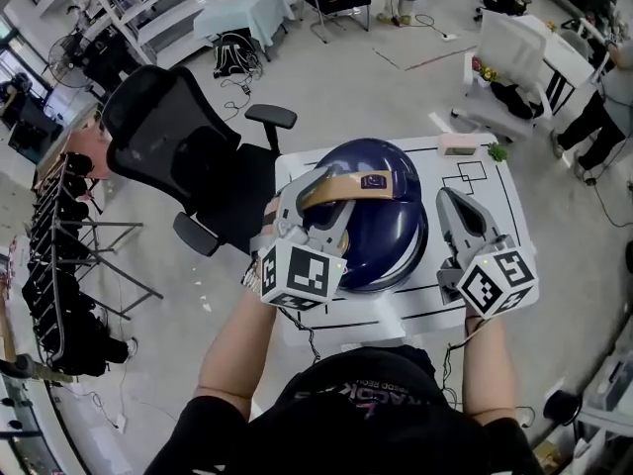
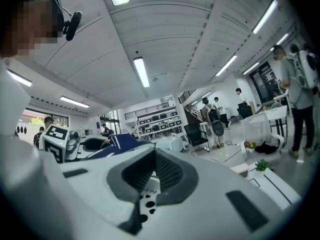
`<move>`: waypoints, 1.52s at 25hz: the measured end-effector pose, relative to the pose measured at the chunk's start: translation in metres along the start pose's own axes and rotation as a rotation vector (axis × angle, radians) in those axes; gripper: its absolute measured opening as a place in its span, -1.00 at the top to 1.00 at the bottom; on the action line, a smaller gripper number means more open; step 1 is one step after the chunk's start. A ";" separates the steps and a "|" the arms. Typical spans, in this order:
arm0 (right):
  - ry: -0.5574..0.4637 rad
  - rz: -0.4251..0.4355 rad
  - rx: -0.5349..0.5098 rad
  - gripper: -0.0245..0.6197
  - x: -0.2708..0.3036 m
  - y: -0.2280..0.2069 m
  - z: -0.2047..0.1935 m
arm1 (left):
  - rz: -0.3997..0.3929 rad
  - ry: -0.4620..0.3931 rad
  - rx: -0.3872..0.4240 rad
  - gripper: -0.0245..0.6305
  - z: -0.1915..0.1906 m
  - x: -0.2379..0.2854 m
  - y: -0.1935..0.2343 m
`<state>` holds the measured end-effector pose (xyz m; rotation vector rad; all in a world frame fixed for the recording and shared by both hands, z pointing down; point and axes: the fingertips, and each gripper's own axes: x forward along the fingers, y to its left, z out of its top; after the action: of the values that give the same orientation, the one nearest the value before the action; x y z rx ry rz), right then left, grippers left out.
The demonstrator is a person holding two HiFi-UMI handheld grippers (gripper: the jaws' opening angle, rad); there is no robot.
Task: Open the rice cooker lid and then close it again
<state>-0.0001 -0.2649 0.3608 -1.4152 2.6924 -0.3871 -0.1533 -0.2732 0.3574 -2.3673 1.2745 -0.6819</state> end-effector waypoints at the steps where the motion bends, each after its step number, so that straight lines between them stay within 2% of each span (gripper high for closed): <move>1: 0.001 0.003 -0.004 0.92 0.002 0.003 0.001 | 0.006 -0.010 -0.017 0.34 0.000 -0.003 0.004; 12: 0.000 0.062 -0.014 0.92 0.026 0.035 -0.002 | 0.101 -0.087 -0.206 0.40 -0.013 -0.036 0.055; 25: 0.015 0.144 -0.035 0.92 0.056 0.083 -0.008 | 0.212 -0.066 -0.342 0.53 -0.053 -0.075 0.100; 33: 0.022 0.170 -0.046 0.92 0.059 0.099 -0.013 | 0.235 -0.054 -0.388 0.56 -0.069 -0.083 0.110; 38: 0.030 0.179 -0.050 0.92 0.061 0.108 -0.014 | 0.237 -0.072 -0.481 0.56 -0.086 -0.091 0.121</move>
<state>-0.1241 -0.2532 0.3498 -1.1747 2.8429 -0.3315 -0.3268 -0.2672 0.3417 -2.5037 1.8116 -0.2308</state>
